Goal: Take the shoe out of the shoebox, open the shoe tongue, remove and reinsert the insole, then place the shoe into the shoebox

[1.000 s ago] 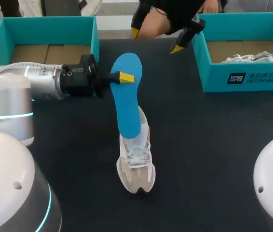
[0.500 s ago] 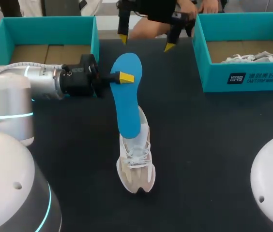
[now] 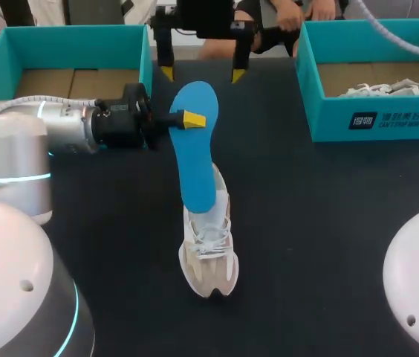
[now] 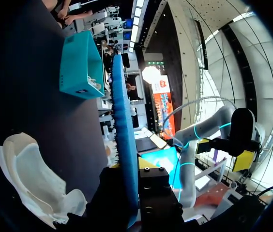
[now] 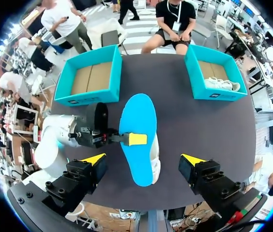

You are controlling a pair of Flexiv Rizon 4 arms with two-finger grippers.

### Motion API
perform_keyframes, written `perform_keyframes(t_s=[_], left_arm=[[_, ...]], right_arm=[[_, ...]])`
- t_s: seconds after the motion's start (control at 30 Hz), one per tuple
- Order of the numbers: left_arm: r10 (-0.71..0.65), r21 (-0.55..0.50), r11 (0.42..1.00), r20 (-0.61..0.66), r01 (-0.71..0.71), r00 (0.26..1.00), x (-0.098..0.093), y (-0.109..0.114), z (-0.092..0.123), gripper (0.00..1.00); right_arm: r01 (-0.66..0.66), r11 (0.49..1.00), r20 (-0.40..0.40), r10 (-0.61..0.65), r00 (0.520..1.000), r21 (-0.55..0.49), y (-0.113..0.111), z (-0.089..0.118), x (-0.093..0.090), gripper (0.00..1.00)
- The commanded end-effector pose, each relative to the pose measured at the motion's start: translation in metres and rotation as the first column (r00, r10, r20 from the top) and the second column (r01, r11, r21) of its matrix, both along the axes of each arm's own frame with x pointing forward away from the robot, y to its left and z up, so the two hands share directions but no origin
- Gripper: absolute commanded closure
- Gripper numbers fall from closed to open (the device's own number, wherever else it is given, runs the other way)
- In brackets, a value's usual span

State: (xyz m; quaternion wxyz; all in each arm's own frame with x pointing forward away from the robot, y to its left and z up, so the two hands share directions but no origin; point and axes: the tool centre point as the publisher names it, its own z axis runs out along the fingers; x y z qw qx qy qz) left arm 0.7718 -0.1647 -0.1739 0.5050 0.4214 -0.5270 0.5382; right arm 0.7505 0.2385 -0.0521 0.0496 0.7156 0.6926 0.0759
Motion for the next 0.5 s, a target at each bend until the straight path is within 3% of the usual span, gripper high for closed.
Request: perform_keyframes(t_s=[0.03,0.43,0.5], left_arm=[[0.003,0.001,1.000,0.000,-0.003,1.000,-0.0011,-0.0003,0.0002,1.00],[0.003,0.001,1.000,0.000,-0.003,1.000,-0.0011,-0.0003,0.0002,1.00],[0.003,0.001,1.000,0.000,-0.003,1.000,-0.0011,-0.0003,0.0002,1.00]], right_arm=[[0.021,0.996,0.016,-0.020,1.000,-0.088,0.0075,-0.0038,-0.0016,0.00],[0.037,0.996,0.025,-0.035,0.999,-0.078,0.0076,-0.0062,-0.0018,0.00],[0.057,0.996,0.010,-0.058,0.998,0.065,-0.0016,-0.0075,-0.0019,0.00]])
